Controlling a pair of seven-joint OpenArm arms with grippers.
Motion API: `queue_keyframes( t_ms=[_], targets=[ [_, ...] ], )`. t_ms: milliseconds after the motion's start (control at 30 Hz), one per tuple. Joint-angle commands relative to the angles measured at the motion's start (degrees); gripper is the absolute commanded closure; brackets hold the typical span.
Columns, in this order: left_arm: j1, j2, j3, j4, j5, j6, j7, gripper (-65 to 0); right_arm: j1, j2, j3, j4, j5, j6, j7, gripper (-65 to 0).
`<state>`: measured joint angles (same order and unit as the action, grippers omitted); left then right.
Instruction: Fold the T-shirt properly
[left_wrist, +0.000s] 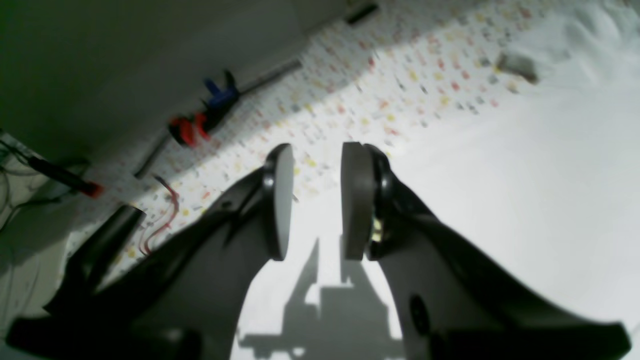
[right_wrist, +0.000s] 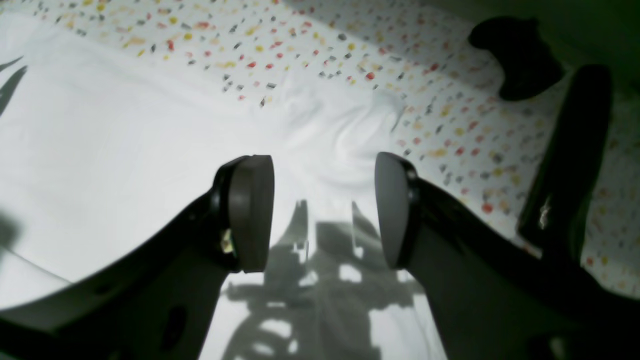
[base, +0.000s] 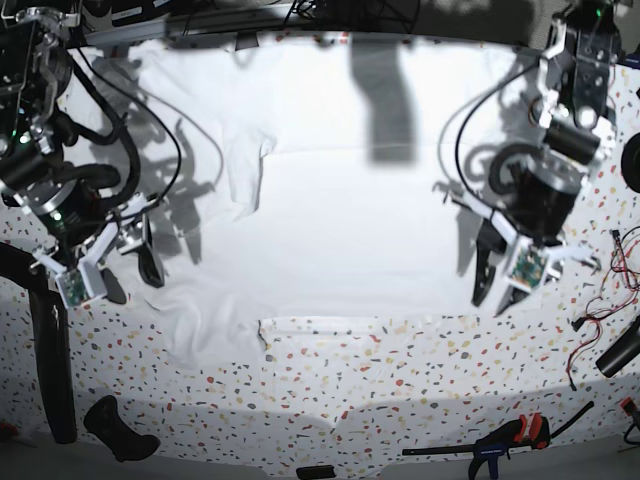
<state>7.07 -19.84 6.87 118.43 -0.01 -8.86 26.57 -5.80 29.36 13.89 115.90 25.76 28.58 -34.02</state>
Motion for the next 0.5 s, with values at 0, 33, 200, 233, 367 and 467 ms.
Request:
queue_keyframes(
  t_ms=[0, 33, 200, 233, 367, 467],
  targets=[
    [-1.9, -0.3, -0.2, 1.2, 0.0, 0.6, -1.2, -15.9, 1.6, 0.8, 0.5, 1.0, 0.4, -0.1, 1.4, -32.0],
    [-3.0, -0.3, -0.2, 1.2, 0.0, 0.5, -1.1, -15.9, 2.3, 0.8, 0.5, 1.0, 0.4, -0.1, 1.3, -32.0],
    [-8.0, -0.4, -0.2, 1.2, 0.0, 0.5, -0.5, -15.9, 5.6, 0.8, 0.5, 1.0, 0.4, -0.1, 0.1, -32.0],
    [-8.8, -0.3, -0.2, 1.2, 0.0, 0.5, 0.2, -15.9, 6.0, 0.8, 0.5, 1.0, 0.4, -0.1, 0.1, -32.0],
    [-11.7, -0.3, -0.2, 1.2, 0.0, 0.6, 3.9, -15.9, 7.6, 0.8, 0.5, 1.0, 0.4, -0.1, -0.2, -32.0],
    [-13.0, -0.4, -0.2, 1.2, 0.0, 0.6, 3.9, -15.9, 8.7, 0.8, 0.5, 1.0, 0.4, -0.1, -1.0, -32.0]
  ],
)
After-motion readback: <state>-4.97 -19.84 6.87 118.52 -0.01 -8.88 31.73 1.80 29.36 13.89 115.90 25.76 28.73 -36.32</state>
